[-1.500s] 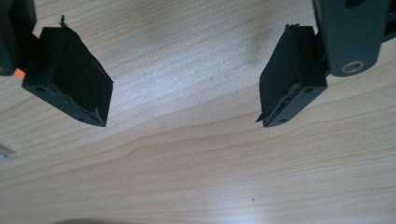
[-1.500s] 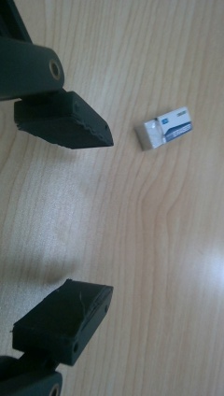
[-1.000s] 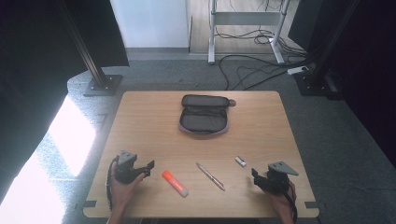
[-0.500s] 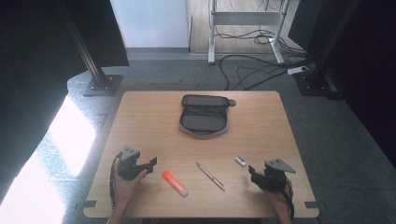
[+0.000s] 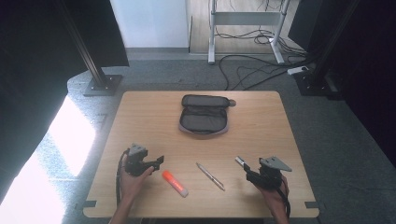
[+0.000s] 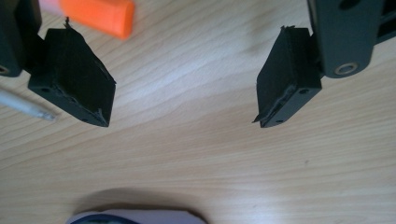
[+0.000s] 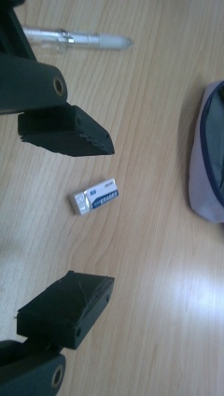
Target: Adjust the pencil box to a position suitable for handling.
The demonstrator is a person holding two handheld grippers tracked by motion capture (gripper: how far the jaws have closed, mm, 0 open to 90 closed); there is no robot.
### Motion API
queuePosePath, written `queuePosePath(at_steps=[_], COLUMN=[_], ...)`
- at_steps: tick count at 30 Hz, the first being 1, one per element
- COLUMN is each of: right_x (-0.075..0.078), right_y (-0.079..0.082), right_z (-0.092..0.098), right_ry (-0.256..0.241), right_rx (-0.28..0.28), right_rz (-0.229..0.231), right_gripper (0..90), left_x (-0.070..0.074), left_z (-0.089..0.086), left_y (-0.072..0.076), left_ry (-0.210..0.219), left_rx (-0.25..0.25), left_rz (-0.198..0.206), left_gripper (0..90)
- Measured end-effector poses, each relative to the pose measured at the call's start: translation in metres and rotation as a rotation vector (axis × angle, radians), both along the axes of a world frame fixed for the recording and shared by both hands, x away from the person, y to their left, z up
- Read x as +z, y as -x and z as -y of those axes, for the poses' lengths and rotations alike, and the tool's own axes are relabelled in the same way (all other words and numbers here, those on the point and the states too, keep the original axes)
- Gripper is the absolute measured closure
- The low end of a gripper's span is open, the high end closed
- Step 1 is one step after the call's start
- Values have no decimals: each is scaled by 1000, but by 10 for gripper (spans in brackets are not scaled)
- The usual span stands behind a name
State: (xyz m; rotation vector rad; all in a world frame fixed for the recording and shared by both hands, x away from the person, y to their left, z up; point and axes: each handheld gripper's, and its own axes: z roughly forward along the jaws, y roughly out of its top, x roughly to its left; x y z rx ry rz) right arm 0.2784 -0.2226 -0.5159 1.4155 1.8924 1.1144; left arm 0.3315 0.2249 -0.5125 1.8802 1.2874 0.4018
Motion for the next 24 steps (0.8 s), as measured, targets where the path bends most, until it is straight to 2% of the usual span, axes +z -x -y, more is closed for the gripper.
queuePosePath(at_steps=[1, 5, 7, 17, 24], right_x=[0, -1, -2, -2, -3], right_y=[0, -1, -4, -6, -9], right_z=[0, -3, -1, -4, -7], right_ry=[0, 2, -4, -9, -5], right_rx=[0, 14, 14, 22, 31], right_rz=[0, -7, -12, -10, -14], right_gripper=[302, 307, 312, 316, 319], left_x=[0, 3, 4, 9, 14], left_z=[0, 8, 11, 25, 30], left_y=[0, -16, -22, -37, -47], left_ry=[0, 12, 5, -24, -27], left_rx=[0, -17, -20, -37, -44], left_rz=[0, -14, -21, -1, 18], left_gripper=[207, 217, 217, 211, 210])
